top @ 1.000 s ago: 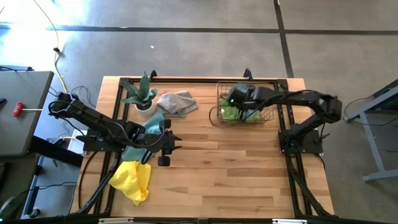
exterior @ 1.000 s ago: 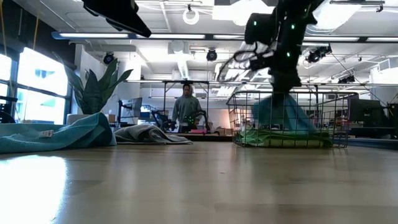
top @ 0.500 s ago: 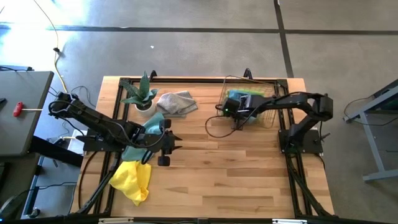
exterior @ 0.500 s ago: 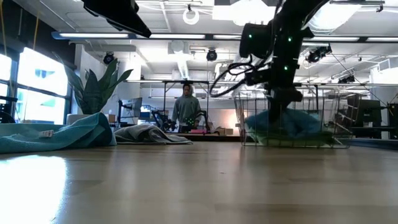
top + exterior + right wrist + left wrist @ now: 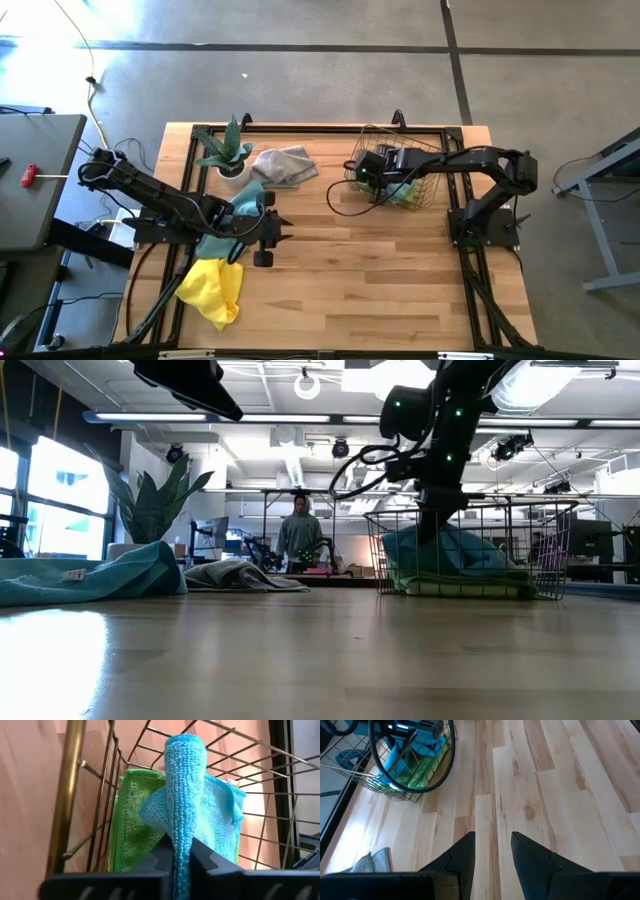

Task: Fold microfiber towels
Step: Put the folded blue microfiber towel into the wire basket

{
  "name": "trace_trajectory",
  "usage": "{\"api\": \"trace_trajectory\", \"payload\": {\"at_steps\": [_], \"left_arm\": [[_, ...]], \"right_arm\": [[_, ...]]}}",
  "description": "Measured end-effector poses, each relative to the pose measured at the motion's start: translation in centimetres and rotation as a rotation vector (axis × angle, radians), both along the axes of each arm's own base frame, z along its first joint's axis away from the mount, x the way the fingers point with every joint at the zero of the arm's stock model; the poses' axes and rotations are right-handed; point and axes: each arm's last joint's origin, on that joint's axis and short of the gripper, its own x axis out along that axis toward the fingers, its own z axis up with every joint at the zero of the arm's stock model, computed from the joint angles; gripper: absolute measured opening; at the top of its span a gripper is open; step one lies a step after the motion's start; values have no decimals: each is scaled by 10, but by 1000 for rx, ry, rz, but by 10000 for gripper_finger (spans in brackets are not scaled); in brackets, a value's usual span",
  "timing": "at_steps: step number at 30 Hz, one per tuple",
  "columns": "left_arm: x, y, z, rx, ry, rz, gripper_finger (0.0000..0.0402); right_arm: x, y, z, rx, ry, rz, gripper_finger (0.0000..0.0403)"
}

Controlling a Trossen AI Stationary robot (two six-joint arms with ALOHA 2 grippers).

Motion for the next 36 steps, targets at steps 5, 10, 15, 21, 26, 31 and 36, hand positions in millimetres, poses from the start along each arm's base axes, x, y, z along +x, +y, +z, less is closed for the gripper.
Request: {"api": "trace_trajectory", "payload": {"at_steps": [5,10,15,21,26,31,36], "left_arm": [[0,0,0,0,1,0,117],[0,0,0,1,2,0,117],[0,0,0,2,6,0,117],[-1,0,-2,5,21,0,117],[-3,0,-3,9,40,-1,117],[-4,0,-4,3,58,3,117],[-5,0,-5,4,71,6,117]], "right_arm": [[1,-1,1,-13,-13,-9,94],[3,-3,28,-67,25,-93,157],[4,-3,69,-38,19,-161,167],[-9,-4,83,56,97,-251,156],[-22,-11,62,277,148,-301,147],[-29,-18,43,447,52,-338,139],[-39,-20,28,521,18,-369,138]]}}
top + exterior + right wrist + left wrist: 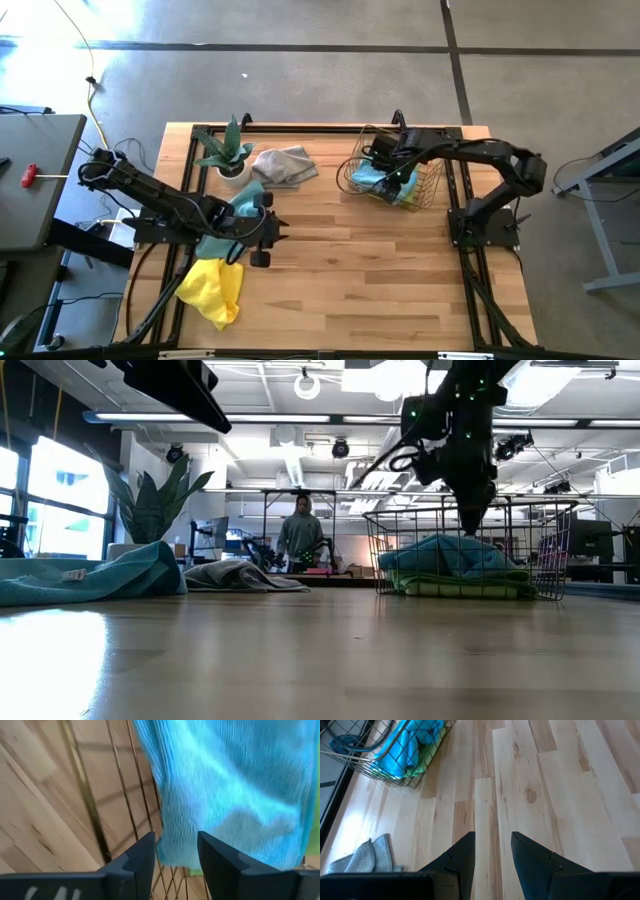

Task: Fold microfiber towels
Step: Put the folded blue microfiber towel into the wire basket

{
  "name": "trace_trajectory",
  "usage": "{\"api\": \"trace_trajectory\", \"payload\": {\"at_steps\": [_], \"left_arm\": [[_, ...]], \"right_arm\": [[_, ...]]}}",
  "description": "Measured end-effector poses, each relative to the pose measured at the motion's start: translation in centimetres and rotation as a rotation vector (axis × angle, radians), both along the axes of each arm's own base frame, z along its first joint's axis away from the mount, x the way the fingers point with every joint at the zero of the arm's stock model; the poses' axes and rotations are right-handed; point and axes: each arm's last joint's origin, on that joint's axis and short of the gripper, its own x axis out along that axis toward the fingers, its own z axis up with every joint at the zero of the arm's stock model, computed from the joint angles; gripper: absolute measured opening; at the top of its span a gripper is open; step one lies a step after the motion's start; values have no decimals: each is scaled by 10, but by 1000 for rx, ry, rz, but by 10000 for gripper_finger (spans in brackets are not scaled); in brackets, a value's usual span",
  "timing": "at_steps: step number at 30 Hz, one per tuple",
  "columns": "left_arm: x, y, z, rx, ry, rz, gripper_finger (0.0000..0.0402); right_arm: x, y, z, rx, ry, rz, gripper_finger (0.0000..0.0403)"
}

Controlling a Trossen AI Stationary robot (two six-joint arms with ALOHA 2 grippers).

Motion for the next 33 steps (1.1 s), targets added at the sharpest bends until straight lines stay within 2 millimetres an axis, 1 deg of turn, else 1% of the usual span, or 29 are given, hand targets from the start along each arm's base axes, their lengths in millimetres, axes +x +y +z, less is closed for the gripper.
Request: {"api": "trace_trajectory", "payload": {"at_steps": [4,13,15,17,19,22,23,24,27,31,33], "left_arm": [[0,0,0,1,1,0,117],[0,1,0,2,0,3,117],[0,1,0,2,0,4,117],[0,1,0,2,-1,4,117],[0,1,0,2,-1,4,117],[0,1,0,2,-1,4,117],[0,1,0,2,-1,4,117],[0,1,0,2,-1,4,117],[0,1,0,2,-1,4,117],[0,1,0,3,0,4,117],[0,1,0,2,0,4,117]], "right_arm": [[-6,2,-10,16,36,5,138],[-11,4,-21,35,65,27,134],[-13,5,-25,40,73,27,124],[-14,6,-28,41,75,27,104],[-14,6,-30,40,73,27,75],[-14,6,-31,43,74,27,20],[-14,6,-31,43,73,29,11],[-15,6,-31,44,76,31,7],[-18,7,-26,36,128,33,15],[-22,6,-15,-12,224,50,3],[-21,5,-12,-28,225,50,6]]}}
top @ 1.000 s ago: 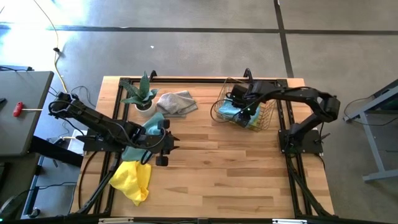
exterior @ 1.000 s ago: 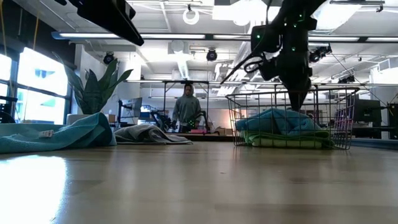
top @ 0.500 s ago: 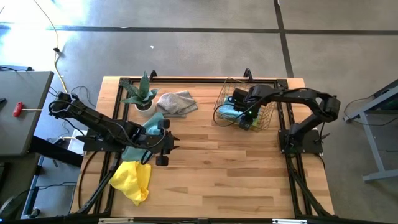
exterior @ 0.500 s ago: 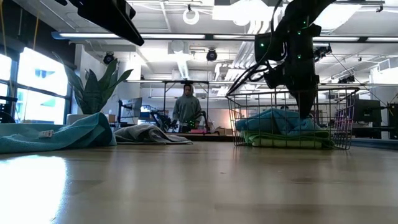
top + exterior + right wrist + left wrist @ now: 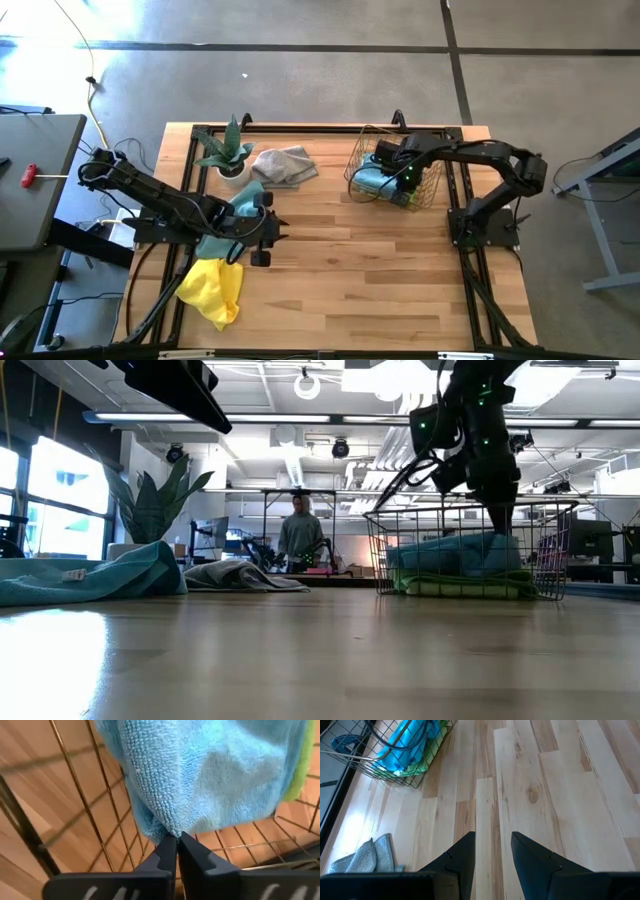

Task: Fold microfiber towels
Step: Put the folded blue microfiber towel into the wire basket, then fold the blue microfiber towel

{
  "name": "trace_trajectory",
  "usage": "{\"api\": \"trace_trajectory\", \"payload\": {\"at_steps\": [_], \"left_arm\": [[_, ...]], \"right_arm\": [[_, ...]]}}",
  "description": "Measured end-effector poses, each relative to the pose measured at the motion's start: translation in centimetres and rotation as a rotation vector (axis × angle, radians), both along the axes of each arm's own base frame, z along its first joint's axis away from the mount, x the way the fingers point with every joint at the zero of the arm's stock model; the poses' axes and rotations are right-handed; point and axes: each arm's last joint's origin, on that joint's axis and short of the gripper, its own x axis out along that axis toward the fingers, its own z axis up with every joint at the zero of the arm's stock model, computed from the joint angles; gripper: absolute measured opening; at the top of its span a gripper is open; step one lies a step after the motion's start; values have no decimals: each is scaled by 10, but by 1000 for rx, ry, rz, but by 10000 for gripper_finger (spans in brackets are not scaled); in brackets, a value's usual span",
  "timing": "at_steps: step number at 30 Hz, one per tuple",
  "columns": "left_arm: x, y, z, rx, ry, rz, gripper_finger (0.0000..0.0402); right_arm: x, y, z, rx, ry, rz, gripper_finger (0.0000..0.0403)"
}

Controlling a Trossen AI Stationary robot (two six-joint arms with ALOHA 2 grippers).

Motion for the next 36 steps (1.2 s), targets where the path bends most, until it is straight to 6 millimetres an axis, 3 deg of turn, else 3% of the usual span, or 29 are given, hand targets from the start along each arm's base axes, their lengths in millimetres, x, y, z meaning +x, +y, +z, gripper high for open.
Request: {"api": "trace_trajectory", "payload": {"at_steps": [6,13,18,22,26,30,36], "left_arm": [[0,0,0,0,0,0,117],[-1,1,-1,16,17,2,117],[-2,3,-1,97,24,28,117],[-5,3,-4,62,59,41,117],[-19,4,-15,-66,211,125,117],[-40,8,-26,-91,331,353,117],[-62,14,-66,-83,426,488,117]], "right_arm": [[3,0,1,18,-31,-2,32],[-4,3,5,47,44,-46,122],[-4,5,32,53,77,-95,153],[3,12,61,2,-46,-96,150],[11,32,86,-49,-228,-38,145],[22,61,101,-105,-443,88,145],[36,104,107,-225,-592,244,145]]}}
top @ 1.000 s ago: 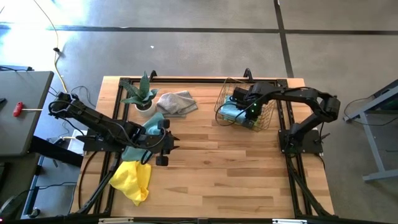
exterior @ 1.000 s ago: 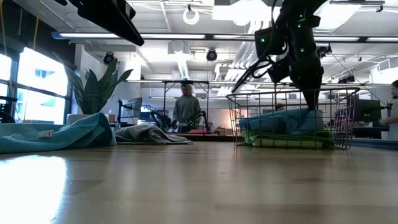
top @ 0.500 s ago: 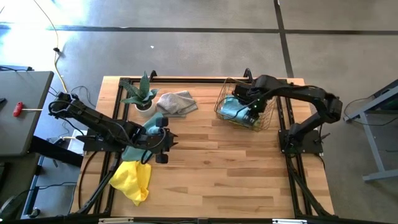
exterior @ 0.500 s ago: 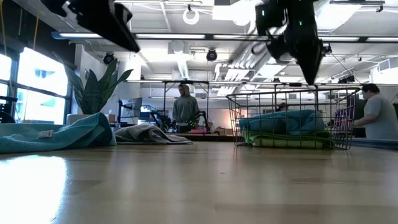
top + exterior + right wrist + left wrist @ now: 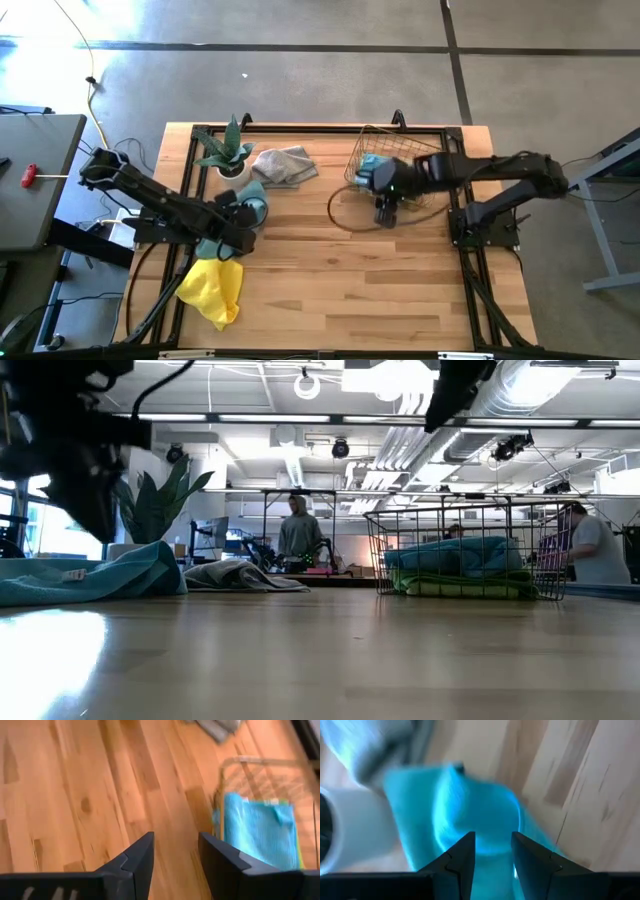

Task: Fold microfiber towels
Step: Fold the blue microfiber towel

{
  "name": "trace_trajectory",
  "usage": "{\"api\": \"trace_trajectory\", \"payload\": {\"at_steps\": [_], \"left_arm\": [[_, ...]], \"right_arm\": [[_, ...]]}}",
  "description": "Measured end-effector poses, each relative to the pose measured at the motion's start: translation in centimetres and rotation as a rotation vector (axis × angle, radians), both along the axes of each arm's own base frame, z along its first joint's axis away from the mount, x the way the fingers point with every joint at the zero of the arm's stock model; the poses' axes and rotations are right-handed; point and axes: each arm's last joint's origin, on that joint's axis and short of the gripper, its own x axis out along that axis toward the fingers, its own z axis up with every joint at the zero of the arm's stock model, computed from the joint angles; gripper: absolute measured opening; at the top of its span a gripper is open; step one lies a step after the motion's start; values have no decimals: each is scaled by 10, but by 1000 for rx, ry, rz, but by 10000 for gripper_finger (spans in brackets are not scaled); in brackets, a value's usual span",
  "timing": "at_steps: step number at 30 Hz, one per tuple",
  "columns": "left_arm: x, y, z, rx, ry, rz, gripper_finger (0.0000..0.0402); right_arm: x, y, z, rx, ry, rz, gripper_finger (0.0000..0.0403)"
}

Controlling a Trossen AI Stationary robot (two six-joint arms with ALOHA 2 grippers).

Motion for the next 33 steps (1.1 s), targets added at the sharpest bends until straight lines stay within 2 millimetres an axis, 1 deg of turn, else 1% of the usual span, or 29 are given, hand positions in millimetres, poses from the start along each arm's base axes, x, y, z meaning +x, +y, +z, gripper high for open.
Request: {"api": "trace_trajectory", "payload": {"at_steps": [2,4,6,8,12,18,21,24,28,30,33], "left_arm": [[-5,0,-13,-34,10,12,117],[-6,0,-21,-67,-4,25,117],[-7,-1,-23,-104,-3,14,117],[-5,-2,-23,-126,-7,-33,117],[-1,-2,-22,-98,-9,-124,118],[5,4,-23,-73,-23,-168,118],[7,7,-31,-79,-69,-174,118],[2,12,-41,-113,-56,-160,118],[-8,17,-52,-144,-25,-53,116],[-9,16,-53,-192,-26,-28,105],[-7,12,-51,-258,-40,-4,61]], "right_arm": [[2,11,1,-37,-21,25,145],[2,19,1,-56,-33,32,145],[2,24,1,-60,-41,31,145],[2,27,1,-51,-42,27,145],[1,31,1,-43,-45,26,145],[1,33,1,-48,-46,34,145],[1,33,1,-55,-45,42,145],[1,33,1,-61,-46,49,145],[1,33,1,-61,-46,49,145],[1,33,1,-61,-46,49,145],[2,32,1,-79,-48,37,145]]}}
